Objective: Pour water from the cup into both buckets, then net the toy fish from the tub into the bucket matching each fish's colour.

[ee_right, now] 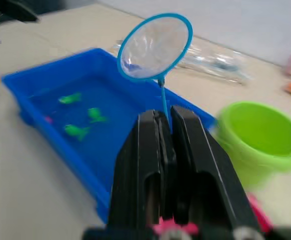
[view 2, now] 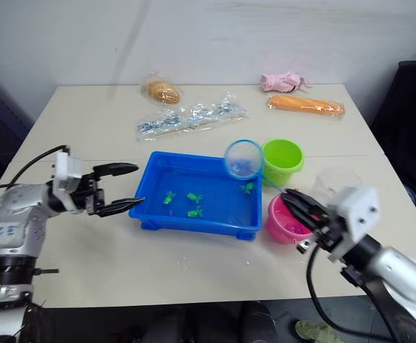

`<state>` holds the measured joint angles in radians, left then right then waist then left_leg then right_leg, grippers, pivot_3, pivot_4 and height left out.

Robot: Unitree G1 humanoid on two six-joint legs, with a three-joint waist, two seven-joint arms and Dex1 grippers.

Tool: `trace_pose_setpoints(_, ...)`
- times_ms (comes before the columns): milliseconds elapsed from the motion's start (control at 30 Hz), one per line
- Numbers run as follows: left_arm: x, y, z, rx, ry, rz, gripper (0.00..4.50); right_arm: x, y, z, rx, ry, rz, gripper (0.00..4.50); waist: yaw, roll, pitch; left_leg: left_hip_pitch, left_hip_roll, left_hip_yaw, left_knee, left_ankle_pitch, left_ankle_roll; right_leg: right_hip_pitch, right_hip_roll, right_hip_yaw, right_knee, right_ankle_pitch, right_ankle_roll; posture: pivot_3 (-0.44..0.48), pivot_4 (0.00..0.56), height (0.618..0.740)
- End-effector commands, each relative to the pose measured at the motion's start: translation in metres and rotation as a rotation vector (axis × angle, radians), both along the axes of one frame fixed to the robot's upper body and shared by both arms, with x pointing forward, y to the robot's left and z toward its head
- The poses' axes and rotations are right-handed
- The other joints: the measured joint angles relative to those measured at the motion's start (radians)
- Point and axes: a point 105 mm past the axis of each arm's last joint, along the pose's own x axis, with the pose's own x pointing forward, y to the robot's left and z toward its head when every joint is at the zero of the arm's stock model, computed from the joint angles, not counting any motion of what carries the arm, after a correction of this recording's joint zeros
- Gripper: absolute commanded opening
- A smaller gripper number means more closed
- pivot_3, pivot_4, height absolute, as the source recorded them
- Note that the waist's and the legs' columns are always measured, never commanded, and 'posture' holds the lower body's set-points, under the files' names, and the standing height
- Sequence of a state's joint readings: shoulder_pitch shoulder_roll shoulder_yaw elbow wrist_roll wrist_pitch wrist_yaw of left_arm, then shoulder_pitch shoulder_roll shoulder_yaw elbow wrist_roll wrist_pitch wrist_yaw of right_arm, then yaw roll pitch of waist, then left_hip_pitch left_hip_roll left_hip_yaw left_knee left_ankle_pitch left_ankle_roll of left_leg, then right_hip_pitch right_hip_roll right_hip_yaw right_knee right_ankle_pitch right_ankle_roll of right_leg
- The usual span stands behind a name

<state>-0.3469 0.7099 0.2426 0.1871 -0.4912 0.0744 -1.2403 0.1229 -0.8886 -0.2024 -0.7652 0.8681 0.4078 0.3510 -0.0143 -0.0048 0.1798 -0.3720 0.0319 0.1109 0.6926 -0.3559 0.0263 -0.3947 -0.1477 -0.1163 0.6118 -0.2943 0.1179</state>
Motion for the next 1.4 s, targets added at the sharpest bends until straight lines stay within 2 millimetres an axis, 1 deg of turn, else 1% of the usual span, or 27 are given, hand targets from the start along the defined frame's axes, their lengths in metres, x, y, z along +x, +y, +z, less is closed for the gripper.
trace_pose_setpoints(33,-0.014,0.019,0.009,-0.004,-0.039,0.083,4.47,0.018,0.021,-0.004,0.006,0.086,0.063,0.00,0.001,-0.001,0.001,0.000,0.000,0.001,0.000,0.000,0.000,0.000,0.000,-0.001,0.000,0.000,0.000,0.000,0.150,0.740)
trace_pose_setpoints(100,-0.023,0.029,0.007,0.009,-0.042,0.124,4.47,0.025,0.036,-0.005,-0.005,0.112,0.113,0.00,0.000,-0.002,0.001,-0.001,-0.001,0.002,0.000,-0.001,0.001,0.000,0.000,-0.004,0.000,0.001,0.002,0.000,0.150,0.740)
trace_pose_setpoints(200,-0.033,0.033,0.011,0.003,-0.057,0.176,4.47,0.033,0.045,-0.011,-0.083,0.148,0.150,0.00,0.010,-0.002,0.001,-0.002,-0.001,0.002,0.000,-0.001,0.002,0.000,-0.001,-0.006,0.000,0.001,0.002,0.000,0.150,0.740)
trace_pose_setpoints(267,-0.038,0.033,0.011,-0.015,-0.048,0.193,4.47,0.033,0.050,-0.016,-0.148,0.147,0.175,0.00,0.017,-0.002,0.001,-0.003,-0.001,0.001,0.000,-0.002,0.003,-0.001,-0.002,-0.007,-0.001,0.001,0.002,0.000,0.150,0.740)
trace_pose_setpoints(333,-0.044,0.031,0.005,-0.001,-0.029,0.190,4.47,0.034,0.058,-0.021,-0.160,0.162,0.200,0.00,0.017,-0.002,0.001,-0.004,-0.002,0.000,0.000,-0.002,0.003,-0.001,-0.002,-0.008,-0.001,0.001,0.002,0.000,0.150,0.740)
trace_pose_setpoints(367,-0.046,0.029,0.004,0.001,-0.026,0.188,4.47,0.032,0.063,-0.020,-0.143,0.162,0.234,0.00,0.015,-0.002,0.001,-0.004,-0.002,0.000,0.000,-0.002,0.003,0.000,-0.002,-0.009,-0.001,0.001,0.002,0.000,0.150,0.740)
trace_pose_setpoints(433,-0.046,0.025,0.004,0.004,-0.029,0.182,4.47,0.031,0.068,-0.032,-0.233,0.157,0.283,0.00,0.012,-0.002,0.001,-0.004,-0.002,0.001,0.000,-0.003,0.002,0.000,-0.002,-0.012,-0.001,0.001,0.002,0.000,0.150,0.740)
trace_pose_setpoints(500,-0.046,0.021,0.004,0.003,-0.029,0.176,4.47,0.034,0.068,-0.040,-0.271,0.163,0.292,0.00,0.012,-0.002,0.001,-0.004,-0.002,0.002,0.000,-0.002,0.002,0.000,-0.001,-0.012,-0.001,0.001,0.002,0.000,0.150,0.740)
trace_pose_setpoints(600,-0.047,0.018,0.003,0.005,-0.028,0.169,4.47,0.037,0.066,-0.043,-0.311,0.162,0.301,0.00,0.011,-0.002,0.001,-0.004,-0.001,0.003,0.000,-0.002,0.002,0.000,-0.001,-0.011,-0.001,0.001,0.003,0.000,0.150,0.740)
trace_pose_setpoints(800,-0.052,0.012,0.002,0.008,-0.027,0.154,4.47,0.043,0.053,-0.048,-0.393,0.160,0.267,0.00,0.010,-0.002,0.001,-0.004,-0.001,0.003,0.000,-0.002,0.002,-0.001,-0.001,-0.012,-0.001,0.001,0.003,0.000,0.150,0.740)
trace_pose_setpoints(933,-0.052,0.009,-0.002,0.027,-0.027,0.150,4.47,0.053,0.048,-0.046,-0.423,0.146,0.243,0.00,0.010,-0.002,0.001,-0.004,-0.001,0.003,0.000,-0.002,0.002,-0.001,-0.001,-0.012,-0.001,0.001,0.003,0.000,0.150,0.740)
trace_pose_setpoints(1067,-0.050,0.006,-0.001,0.027,-0.026,0.139,4.47,0.057,0.056,-0.050,-0.476,0.136,0.288,0.00,0.009,-0.002,0.001,-0.004,-0.001,0.003,0.000,-0.002,0.002,-0.001,0.000,-0.011,-0.001,0.001,0.003,0.000,0.150,0.740)
trace_pose_setpoints(1200,-0.049,0.011,-0.002,0.045,-0.025,0.145,4.47,0.061,0.063,-0.053,-0.518,0.152,0.309,0.00,0.009,-0.002,0.001,-0.004,-0.001,0.004,0.000,-0.002,0.001,-0.002,0.000,-0.012,-0.001,0.001,0.002,0.000,0.150,0.740)
trace_pose_setpoints(1333,-0.047,0.010,-0.003,0.058,-0.021,0.138,4.47,0.065,0.071,-0.055,-0.566,0.163,0.339,0.00,0.007,-0.002,0.001,-0.004,-0.001,0.005,0.000,-0.002,0.001,-0.002,0.000,-0.012,0.000,0.001,0.003,0.000,0.150,0.740)
trace_pose_setpoints(1400,-0.046,0.010,-0.002,0.060,-0.021,0.134,4.47,0.062,0.083,-0.055,-0.572,0.173,0.393,0.00,0.007,-0.002,0.001,-0.004,-0.001,0.005,0.000,-0.002,0.001,-0.002,0.000,-0.012,0.000,0.001,0.003,0.000,0.150,0.740)
